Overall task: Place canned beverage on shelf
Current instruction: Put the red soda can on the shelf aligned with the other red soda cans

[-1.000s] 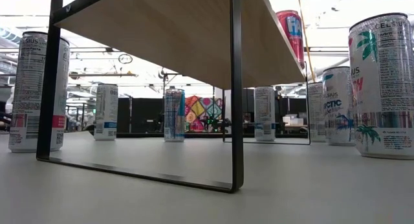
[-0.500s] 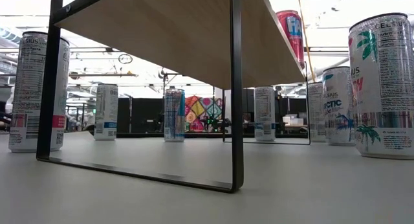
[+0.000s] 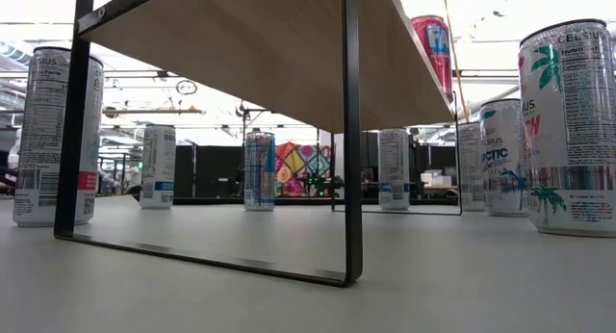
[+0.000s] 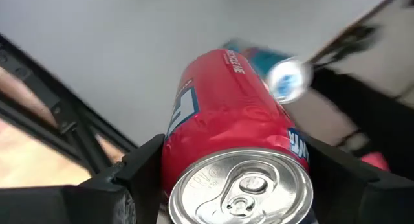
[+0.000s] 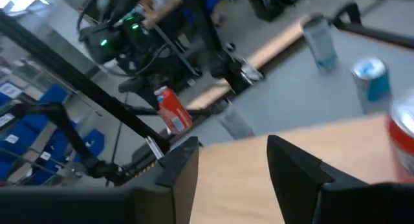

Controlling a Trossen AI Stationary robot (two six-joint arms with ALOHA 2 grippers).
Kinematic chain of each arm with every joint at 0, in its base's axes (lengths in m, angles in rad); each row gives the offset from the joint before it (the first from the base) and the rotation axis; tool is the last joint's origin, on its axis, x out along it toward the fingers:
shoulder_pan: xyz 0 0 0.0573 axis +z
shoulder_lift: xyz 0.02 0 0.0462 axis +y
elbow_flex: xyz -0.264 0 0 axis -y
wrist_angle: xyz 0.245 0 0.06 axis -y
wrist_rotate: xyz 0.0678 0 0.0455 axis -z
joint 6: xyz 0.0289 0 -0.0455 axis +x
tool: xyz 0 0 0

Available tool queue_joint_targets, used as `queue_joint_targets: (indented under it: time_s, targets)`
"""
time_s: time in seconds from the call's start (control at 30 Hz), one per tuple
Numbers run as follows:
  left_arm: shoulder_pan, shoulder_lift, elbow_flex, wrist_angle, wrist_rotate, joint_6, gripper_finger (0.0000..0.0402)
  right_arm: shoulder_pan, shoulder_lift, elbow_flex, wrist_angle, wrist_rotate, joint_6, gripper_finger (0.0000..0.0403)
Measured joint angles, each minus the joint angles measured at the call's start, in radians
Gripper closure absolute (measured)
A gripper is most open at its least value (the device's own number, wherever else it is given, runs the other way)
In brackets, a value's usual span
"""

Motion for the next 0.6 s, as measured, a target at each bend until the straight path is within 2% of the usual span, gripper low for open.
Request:
queue_joint_targets:
  time_s: [0.17,0.37,0.47,0.6]
  targets:
    - [0.026,-0.057,0.125,-0.007,-0.112,0.015,0.012,0.0,0.065,0.0,0.14,-0.001,-0.071,0.0248]
    - [0.08,-0.081,0.24,0.0,-0.276,0.131,0.012,0.0,0.147,0.0,0.255,-0.027,-0.082,0.0248]
    - [0.124,-0.082,0.276,0.02,-0.339,0.246,0.012,0.0,0.181,0.0,0.332,-0.028,-0.109,0.0248]
    - [0.189,-0.082,0.287,0.128,-0.393,0.482,0.012,-0.001,0.215,0.008,0.414,-0.069,-0.12,0.0248]
